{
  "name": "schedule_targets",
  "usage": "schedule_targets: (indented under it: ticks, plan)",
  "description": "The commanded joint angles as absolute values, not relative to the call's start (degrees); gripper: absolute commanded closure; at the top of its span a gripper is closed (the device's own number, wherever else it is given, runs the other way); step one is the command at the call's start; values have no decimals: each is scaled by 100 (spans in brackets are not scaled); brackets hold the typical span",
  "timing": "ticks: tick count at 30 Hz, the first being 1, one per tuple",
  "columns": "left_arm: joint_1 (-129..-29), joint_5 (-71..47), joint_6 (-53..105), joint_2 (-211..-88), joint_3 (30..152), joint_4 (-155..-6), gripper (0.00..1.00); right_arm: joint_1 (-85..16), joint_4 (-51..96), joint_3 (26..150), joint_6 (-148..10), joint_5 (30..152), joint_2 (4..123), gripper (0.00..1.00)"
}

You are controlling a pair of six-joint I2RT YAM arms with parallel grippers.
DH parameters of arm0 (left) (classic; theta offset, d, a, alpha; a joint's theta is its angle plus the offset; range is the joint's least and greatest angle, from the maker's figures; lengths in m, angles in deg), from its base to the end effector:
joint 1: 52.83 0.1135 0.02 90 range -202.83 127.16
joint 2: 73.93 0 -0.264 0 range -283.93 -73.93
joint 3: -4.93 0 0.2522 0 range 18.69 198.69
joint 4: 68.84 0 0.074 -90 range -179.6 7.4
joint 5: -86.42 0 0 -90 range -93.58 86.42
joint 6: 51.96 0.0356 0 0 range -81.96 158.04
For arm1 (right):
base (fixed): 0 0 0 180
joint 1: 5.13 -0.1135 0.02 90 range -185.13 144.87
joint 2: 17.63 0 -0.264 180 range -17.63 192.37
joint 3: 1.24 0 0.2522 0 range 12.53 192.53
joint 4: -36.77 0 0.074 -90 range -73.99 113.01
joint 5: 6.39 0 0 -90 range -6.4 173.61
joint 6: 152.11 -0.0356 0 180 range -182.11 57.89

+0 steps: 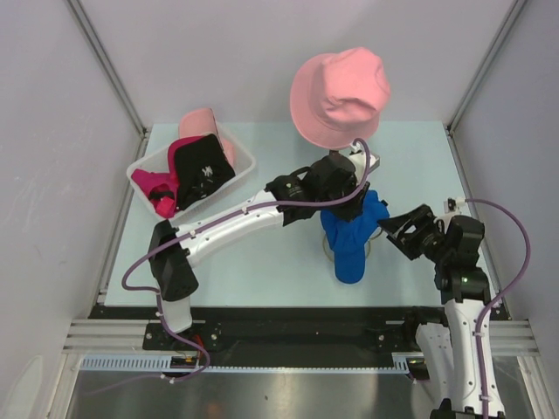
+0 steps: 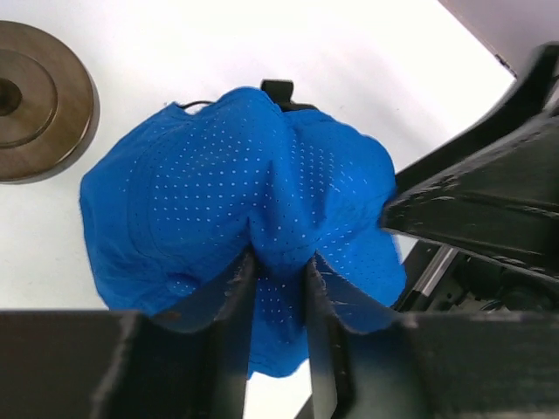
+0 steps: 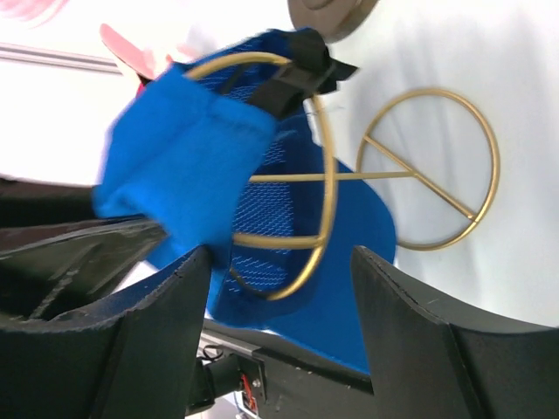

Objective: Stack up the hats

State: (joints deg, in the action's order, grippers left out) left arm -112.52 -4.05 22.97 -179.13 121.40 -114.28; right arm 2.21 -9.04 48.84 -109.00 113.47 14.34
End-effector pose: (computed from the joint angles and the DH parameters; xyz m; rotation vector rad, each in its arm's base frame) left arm 0.2154 -0.3690 0.3560 0.8653 2.0957 -0.7367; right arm 0.1298 0.0011 0.2829 0.6547 2.0197 0.9546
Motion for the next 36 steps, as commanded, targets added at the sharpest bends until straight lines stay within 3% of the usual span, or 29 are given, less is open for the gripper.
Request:
schedule_targets:
  ticks: [1,6,11,25,30,36]
  plan:
    - [-11278,-376,2327,-17658,12099,-11161,80,235,-64,4575,-10949,11612,1524,31]
    - [-11278,-95,2459,-17614,12108,-11152,100,217,393,4347,-10931,11884,1770,31]
    - [-11278,230,2652,-17352,12003,-11152,100,-178,989,4276,-10992,12008,2191,32]
    - [-11251,1347,3215,-16271,11054,-11336,100,-2516,2723,4557,-11432,11314,3378,32]
    - [-11172,1479,3390,-16094,10957,-11354,100,-2613,1688,5031,-10941,11191,3187,27]
    - [-11172,1488,3645,-16041,11044,-11292,100,-2061,88,5506,-10290,11479,2378,22]
